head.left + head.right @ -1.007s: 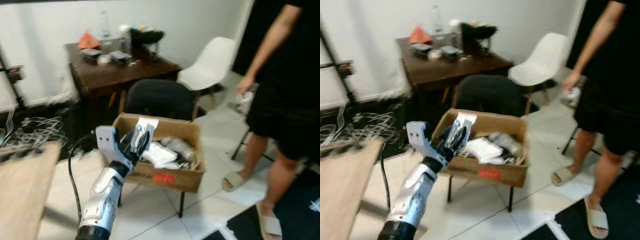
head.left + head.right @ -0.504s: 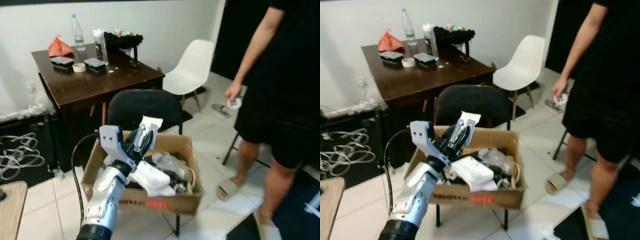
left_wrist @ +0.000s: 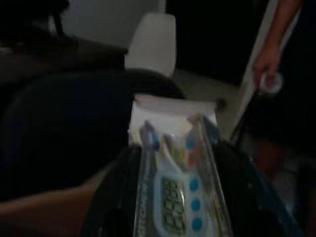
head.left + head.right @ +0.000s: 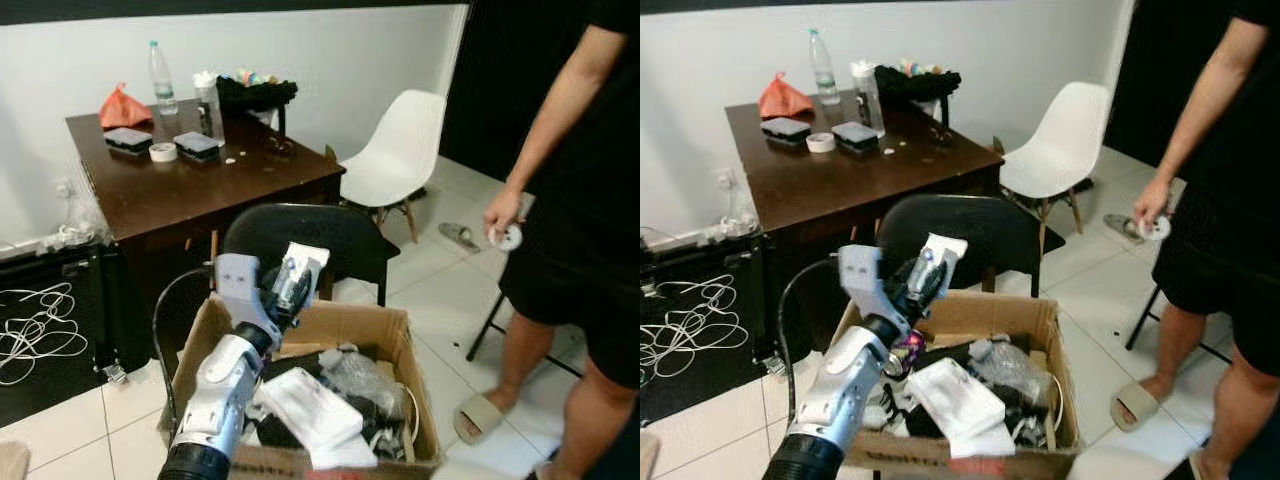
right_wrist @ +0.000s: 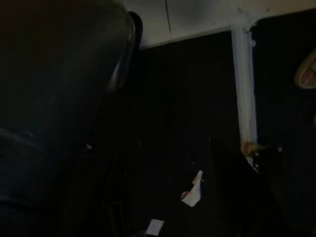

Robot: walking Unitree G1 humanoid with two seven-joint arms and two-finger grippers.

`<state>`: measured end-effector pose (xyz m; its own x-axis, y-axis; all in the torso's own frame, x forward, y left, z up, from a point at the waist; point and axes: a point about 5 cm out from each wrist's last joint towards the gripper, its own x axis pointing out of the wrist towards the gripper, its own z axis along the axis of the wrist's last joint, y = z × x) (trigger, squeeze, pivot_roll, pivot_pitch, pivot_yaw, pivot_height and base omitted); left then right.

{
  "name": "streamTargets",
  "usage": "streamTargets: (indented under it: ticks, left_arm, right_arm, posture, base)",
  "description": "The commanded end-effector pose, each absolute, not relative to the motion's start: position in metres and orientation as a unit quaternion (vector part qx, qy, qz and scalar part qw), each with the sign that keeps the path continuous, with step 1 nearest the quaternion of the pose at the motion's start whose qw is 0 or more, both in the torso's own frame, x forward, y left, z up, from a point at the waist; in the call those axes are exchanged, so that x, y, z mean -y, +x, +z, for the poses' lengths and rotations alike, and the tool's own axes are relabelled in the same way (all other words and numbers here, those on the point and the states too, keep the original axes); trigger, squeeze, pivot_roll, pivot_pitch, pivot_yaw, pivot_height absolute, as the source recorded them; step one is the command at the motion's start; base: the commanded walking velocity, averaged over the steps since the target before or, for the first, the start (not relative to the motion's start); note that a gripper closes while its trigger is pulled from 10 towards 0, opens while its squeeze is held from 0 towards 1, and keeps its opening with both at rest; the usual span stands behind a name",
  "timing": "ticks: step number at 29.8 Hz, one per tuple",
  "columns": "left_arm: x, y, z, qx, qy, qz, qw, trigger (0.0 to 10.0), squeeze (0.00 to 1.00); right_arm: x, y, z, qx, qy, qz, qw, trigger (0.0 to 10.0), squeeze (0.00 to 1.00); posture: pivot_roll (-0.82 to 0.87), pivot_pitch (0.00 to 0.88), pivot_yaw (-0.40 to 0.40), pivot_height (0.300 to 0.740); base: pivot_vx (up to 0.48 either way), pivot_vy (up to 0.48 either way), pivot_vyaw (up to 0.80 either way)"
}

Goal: Picking trash to rubbish bin

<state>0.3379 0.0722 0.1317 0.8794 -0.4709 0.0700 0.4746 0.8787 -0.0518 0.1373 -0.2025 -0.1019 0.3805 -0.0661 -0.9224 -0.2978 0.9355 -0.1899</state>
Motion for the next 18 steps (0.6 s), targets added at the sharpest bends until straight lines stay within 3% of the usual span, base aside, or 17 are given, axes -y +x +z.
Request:
streamTargets:
  ticks: [1,4,12,13,14,15,18]
  left_arm:
    - [-0.074,0.339,0.126,0.015,0.015,-0.238,0.971,10.0,0.00]
    - [-0.069,0.335,0.108,-0.008,0.124,-0.228,0.966,10.0,0.00]
    - [-0.064,0.332,0.096,-0.028,0.132,-0.208,0.969,10.0,0.00]
    - [-0.064,0.332,0.095,-0.028,0.130,-0.206,0.969,10.0,0.09]
    - [-0.064,0.332,0.095,-0.028,0.130,-0.206,0.969,10.0,0.09]
    - [-0.060,0.332,0.095,-0.025,0.112,-0.213,0.970,10.0,1.00]
    - [-0.058,0.332,0.096,-0.019,0.103,-0.213,0.971,10.0,1.00]
  right_arm:
    - [0.195,0.127,-0.106,-0.565,-0.152,0.080,0.807,10.0,0.00]
    - [0.194,0.126,-0.107,-0.566,-0.152,0.080,0.806,10.0,0.00]
    - [0.195,0.125,-0.107,-0.567,-0.151,0.078,0.806,10.0,0.00]
    - [0.195,0.125,-0.107,-0.567,-0.151,0.078,0.806,10.0,0.00]
    - [0.195,0.125,-0.107,-0.567,-0.151,0.078,0.806,10.0,0.00]
    - [0.195,0.124,-0.107,-0.568,-0.152,0.079,0.805,10.0,0.00]
    - [0.195,0.123,-0.108,-0.569,-0.152,0.079,0.805,10.0,0.00]
  posture:
    - [-0.11,0.090,0.048,0.740]
    - [-0.11,0.090,0.048,0.740]
    - [-0.12,0.091,0.050,0.740]
    - [-0.12,0.091,0.050,0.740]
    - [-0.12,0.091,0.050,0.740]
    - [-0.12,0.091,0.050,0.740]
    - [-0.12,0.091,0.050,0.740]
  base:
    - [0.000,0.000,0.00]
    - [0.000,0.000,0.00]
    - [0.000,0.000,0.00]
    - [0.000,0.000,0.00]
    - [0.000,0.000,0.00]
    - [0.000,0.000,0.00]
    - [0.000,0.000,0.00]
